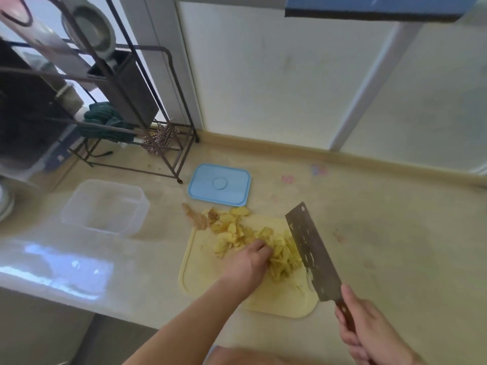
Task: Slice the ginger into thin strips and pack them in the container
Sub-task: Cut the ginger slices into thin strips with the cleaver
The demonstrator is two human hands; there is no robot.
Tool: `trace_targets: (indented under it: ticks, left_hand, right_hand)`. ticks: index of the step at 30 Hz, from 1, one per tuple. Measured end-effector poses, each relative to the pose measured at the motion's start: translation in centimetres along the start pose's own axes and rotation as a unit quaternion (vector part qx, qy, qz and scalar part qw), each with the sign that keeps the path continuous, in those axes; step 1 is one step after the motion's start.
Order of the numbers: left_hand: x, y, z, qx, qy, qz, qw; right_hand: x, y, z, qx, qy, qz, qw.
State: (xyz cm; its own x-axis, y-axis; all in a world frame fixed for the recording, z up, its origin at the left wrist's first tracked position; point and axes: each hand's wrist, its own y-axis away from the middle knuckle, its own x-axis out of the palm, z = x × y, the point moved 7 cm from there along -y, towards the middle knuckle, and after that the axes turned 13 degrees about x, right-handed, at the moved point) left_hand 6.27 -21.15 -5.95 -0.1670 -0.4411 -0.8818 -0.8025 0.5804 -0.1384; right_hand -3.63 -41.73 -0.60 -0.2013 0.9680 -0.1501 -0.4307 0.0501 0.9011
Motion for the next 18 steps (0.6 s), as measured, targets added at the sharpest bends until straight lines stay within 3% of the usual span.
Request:
trace_targets:
  ticks: [5, 8, 10, 11, 13, 15, 18]
  left_hand:
    - [-0.3, -2.3, -0.8, -0.019, 0.052, 0.012, 0.998]
    - [-1.9, -0.8, -0.1, -0.023, 0.033, -0.067, 0.997]
    - [-4.0, 0.1, -0.2, -0.115, 0.130, -0.153, 0.973]
    - [-4.3, 0.2, -0.5, -0.188, 0.218, -0.177, 0.941]
    - [-2.7, -0.3, -1.7, -0.303, 0.443, -0.168, 0.827]
    - [-1.0, -1.8, -3.9, -0.327, 0.662, -0.139, 0.660]
    - [-0.9, -2.3, -6.3, -0.331, 0.852, -0.084, 0.397]
  right_hand:
    - [1.0, -0.4, 0.6, -0.005, -0.017, 0.008, 1.000]
    - [1.5, -0.4, 1.1, -0.009, -0.039, 0.010, 0.999]
    - [2.2, -0.2, 1.5, -0.010, -0.062, 0.024, 0.998]
    - [2.6, -0.1, 1.6, -0.007, -0.079, 0.037, 0.996]
    - [3.3, 0.3, 1.7, 0.016, -0.123, 0.074, 0.990]
    - [3.9, 0.7, 1.6, 0.052, -0.163, 0.118, 0.978]
    - [4.4, 1.0, 1.6, 0.074, -0.197, 0.158, 0.965]
